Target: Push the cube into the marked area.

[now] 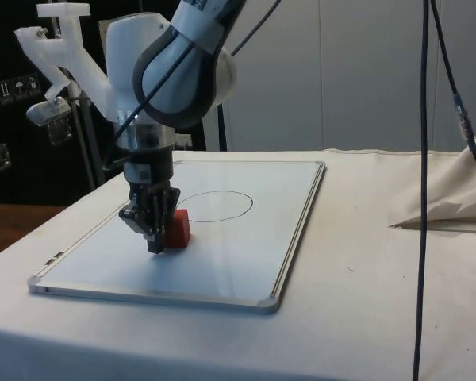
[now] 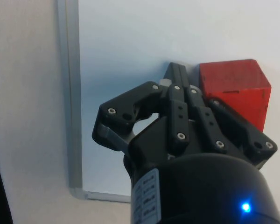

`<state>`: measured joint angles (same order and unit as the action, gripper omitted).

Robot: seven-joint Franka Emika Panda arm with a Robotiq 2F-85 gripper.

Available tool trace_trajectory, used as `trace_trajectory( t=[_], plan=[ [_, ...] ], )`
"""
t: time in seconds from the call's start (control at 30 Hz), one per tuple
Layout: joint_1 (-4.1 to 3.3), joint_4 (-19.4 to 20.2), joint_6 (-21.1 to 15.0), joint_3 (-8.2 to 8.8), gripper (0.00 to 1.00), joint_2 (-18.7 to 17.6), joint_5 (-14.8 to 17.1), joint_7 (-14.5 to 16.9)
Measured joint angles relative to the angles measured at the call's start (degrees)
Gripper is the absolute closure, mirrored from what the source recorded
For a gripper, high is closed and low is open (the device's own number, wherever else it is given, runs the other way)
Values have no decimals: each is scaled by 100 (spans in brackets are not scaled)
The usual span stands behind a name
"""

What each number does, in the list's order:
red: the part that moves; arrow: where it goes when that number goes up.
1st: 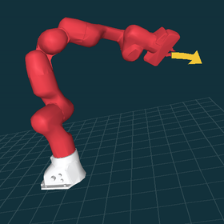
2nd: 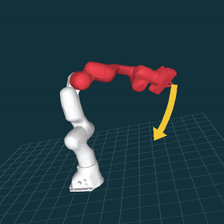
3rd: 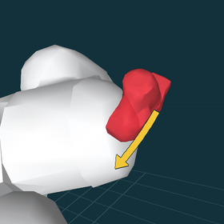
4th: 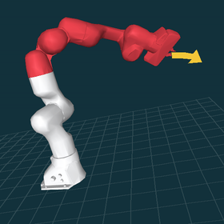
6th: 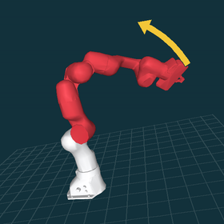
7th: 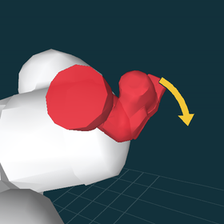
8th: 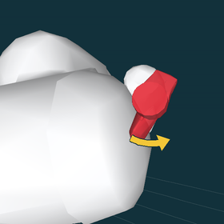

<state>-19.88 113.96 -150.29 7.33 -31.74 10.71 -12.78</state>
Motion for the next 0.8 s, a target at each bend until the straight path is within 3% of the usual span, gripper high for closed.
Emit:
trace_trajectory(
  t=[0.2,0.57,0.8],
  plan=[
    [0,6,0,17,100,6,0,11],
    [6,659,-34,218,100,619,17,321],
    [11,636,-46,327,100,527,17,464]
  ],
)
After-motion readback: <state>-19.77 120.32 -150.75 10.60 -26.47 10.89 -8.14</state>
